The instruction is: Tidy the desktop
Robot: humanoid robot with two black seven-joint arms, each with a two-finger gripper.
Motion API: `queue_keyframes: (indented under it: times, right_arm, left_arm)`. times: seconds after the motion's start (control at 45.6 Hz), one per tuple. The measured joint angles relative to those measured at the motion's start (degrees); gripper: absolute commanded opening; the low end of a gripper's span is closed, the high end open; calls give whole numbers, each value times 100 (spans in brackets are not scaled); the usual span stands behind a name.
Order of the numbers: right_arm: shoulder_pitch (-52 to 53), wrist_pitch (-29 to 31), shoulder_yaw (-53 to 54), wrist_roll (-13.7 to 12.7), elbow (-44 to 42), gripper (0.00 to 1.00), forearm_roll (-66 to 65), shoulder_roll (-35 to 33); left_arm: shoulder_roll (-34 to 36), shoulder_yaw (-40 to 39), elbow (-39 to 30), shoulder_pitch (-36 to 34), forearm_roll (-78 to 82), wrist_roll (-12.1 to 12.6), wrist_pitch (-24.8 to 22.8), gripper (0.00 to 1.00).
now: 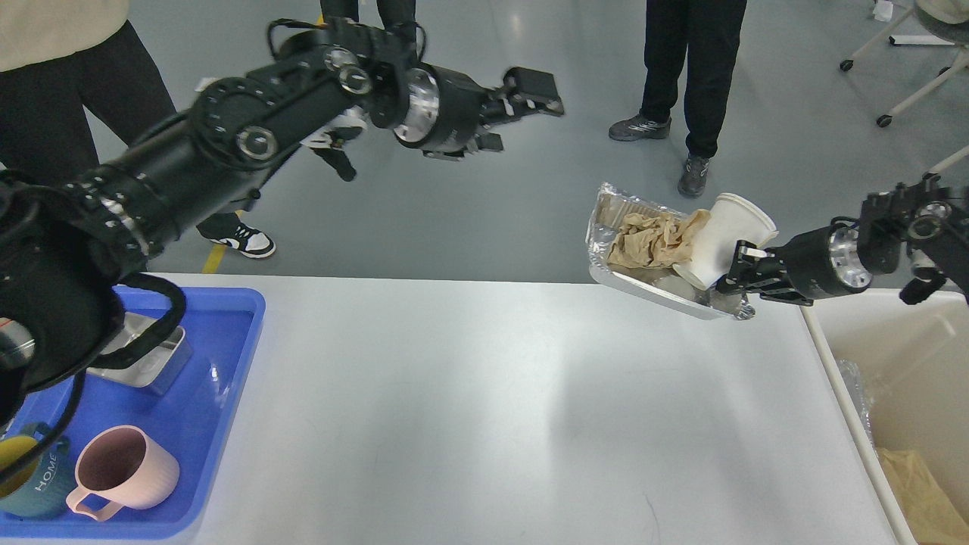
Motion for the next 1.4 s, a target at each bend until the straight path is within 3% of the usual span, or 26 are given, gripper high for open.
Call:
queue_keyframes:
  times: [0.219,0.505,0.724,1.009,1.404]
  right_arm:
    - [-203,-214,642,649,-1119,0,11,-339]
    - [-948,-942,1114,1397,-2317,0,613,-792]
    - [-1629,-1633,1075,1521,-3266,0,2074,-960]
    - [-2482,-1738,1082,1851,-3643,0,3405,-880]
    - [-3199,-2185,534,1963,-3644,0,3541,-500]
  left_arm:
    - [1368,-1384,1,1364,-743,-583,-61,97]
    - [1978,-3133,1,2976,-1226,-663,-441,97]
    - [1940,-3836,382,3492,-1684,-653,-517,97]
    - [1261,-3920,1204,3599,-2503,-624,-679,97]
    - [904,-3911,1255,3666,-2593,-680,-628,97]
